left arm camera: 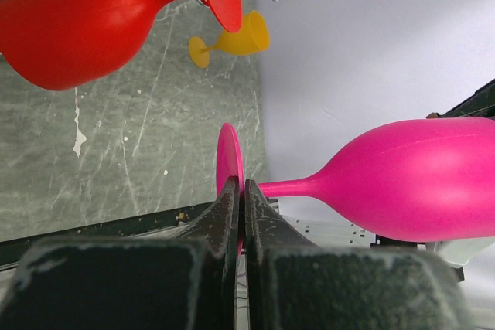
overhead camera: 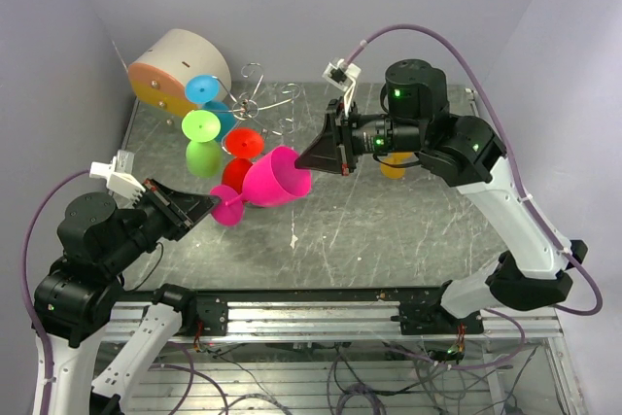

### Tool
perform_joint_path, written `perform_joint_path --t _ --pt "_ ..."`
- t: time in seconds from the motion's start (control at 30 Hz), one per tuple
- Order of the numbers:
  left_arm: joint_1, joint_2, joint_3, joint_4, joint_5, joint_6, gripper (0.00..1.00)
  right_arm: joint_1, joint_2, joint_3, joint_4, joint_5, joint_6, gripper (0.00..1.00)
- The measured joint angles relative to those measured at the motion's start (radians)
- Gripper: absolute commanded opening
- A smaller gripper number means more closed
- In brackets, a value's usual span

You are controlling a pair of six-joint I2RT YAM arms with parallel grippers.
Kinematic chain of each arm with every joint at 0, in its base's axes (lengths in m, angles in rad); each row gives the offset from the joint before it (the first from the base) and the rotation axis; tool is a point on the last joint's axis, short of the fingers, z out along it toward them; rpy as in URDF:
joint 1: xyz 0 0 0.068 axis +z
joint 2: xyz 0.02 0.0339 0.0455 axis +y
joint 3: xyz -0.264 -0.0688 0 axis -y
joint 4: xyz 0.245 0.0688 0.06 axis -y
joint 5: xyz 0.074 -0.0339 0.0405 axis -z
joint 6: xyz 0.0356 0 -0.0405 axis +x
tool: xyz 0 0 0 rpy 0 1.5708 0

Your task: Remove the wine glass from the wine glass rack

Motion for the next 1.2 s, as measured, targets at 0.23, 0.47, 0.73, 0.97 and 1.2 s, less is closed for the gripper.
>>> perform_joint_path --t 0.23,0.47,0.73,0.97,1.2 --pt "0.0 0.001 0.0 0.001 0.003 0.002 0.5 0.002 0.0 0.009 -0.009 0.1 0.006 0.0" --pt "0.0 0.001 0.0 -0.011 0.001 0.0 0.53 0.006 -0.021 0.143 -0.051 0.345 -0.014 0.0" --pt "0.0 0.0 0.0 -0.019 -0.002 0.005 0.48 0.003 -0.098 0.237 -0.01 0.845 -0.143 0.0" --pt "0.0 -0.005 0.034 -0.102 -0.059 0.056 0.47 -0.27 0.101 0.299 0.046 1.036 -0.25 0.0" --pt "0.0 -0.05 0.1 -0.19 -0.138 0.106 0.47 -0.85 0.317 0.193 -0.02 0.79 -0.167 0.0"
